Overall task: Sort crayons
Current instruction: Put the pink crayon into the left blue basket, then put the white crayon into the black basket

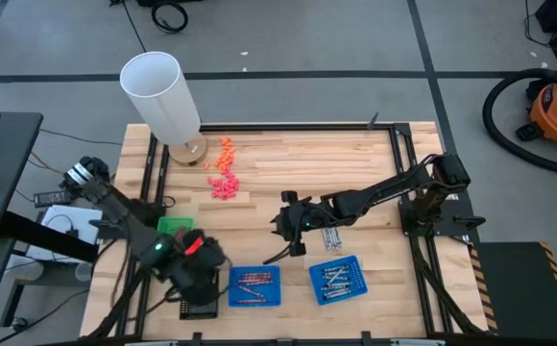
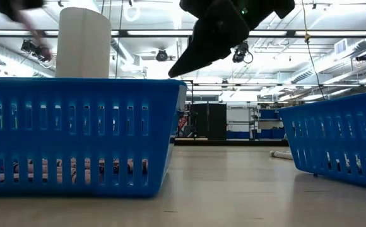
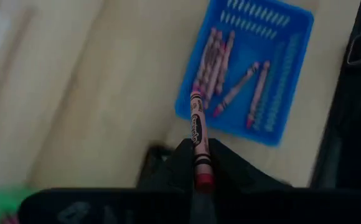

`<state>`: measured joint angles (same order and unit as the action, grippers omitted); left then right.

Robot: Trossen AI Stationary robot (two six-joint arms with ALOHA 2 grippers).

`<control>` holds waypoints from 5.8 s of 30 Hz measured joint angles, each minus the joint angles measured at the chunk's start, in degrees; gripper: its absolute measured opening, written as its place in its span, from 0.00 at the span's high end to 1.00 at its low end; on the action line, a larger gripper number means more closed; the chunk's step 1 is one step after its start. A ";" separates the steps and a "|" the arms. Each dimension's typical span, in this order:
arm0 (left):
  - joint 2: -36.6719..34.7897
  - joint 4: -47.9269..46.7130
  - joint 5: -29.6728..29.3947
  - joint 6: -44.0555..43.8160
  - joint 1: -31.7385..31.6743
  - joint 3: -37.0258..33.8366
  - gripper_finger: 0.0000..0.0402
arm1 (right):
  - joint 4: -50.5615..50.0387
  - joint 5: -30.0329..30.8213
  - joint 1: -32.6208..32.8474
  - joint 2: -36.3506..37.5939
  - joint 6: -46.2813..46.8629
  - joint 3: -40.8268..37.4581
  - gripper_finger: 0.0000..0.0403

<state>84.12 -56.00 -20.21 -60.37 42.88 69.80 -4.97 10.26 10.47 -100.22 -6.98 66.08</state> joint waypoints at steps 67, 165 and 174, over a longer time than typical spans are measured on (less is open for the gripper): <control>15.37 31.81 -4.53 25.62 -4.92 -6.52 0.90 | -17.49 8.86 0.35 3.69 4.95 0.46 0.65; 12.33 43.66 -5.83 67.22 -22.11 -6.49 0.59 | -46.32 3.85 5.54 9.23 58.42 -13.46 0.64; 12.32 42.29 -5.84 66.46 -22.11 -6.49 0.59 | -43.87 1.57 5.58 17.45 66.14 -23.52 0.64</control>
<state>96.44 -13.70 -26.05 6.09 20.78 63.31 -48.84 11.83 16.05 -82.77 59.16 42.56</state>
